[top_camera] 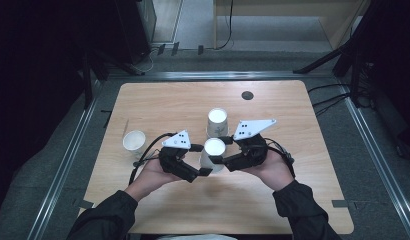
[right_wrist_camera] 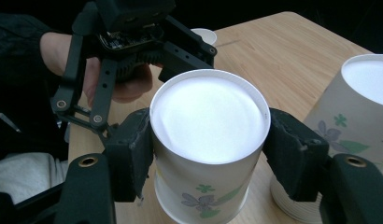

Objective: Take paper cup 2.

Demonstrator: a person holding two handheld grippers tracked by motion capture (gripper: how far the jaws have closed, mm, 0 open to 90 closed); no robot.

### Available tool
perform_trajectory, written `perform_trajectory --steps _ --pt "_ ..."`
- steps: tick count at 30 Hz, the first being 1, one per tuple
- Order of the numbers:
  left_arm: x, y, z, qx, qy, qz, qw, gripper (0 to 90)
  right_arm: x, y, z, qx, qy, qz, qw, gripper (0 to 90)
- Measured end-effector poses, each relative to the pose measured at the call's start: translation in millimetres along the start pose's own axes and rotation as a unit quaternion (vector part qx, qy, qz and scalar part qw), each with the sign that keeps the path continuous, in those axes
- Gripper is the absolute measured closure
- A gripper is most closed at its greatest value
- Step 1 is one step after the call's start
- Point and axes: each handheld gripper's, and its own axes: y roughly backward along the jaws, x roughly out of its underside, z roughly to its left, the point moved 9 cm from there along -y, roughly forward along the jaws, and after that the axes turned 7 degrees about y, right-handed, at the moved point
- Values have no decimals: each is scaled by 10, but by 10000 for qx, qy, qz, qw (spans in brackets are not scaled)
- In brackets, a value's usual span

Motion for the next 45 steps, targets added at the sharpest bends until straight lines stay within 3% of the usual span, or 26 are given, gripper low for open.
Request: perform_trajectory --steps 13,16,18,45 --pt "-35 22 -17 105 -36 -227 9997 155 -79 -86 50 -176 -119 -158 9996 362" --pt "-38 26 -25 114 -52 -253 9996 172 -83 -97 51 -175 -122 -173 9996 362" --pt "-49 41 -29 78 -86 -325 9994 234 -84 -100 54 -193 -138 -175 9996 363" --pt "-26 53 -63 44 -227 -218 9995 311 -61 -119 84 -282 -56 -111 9995 357"
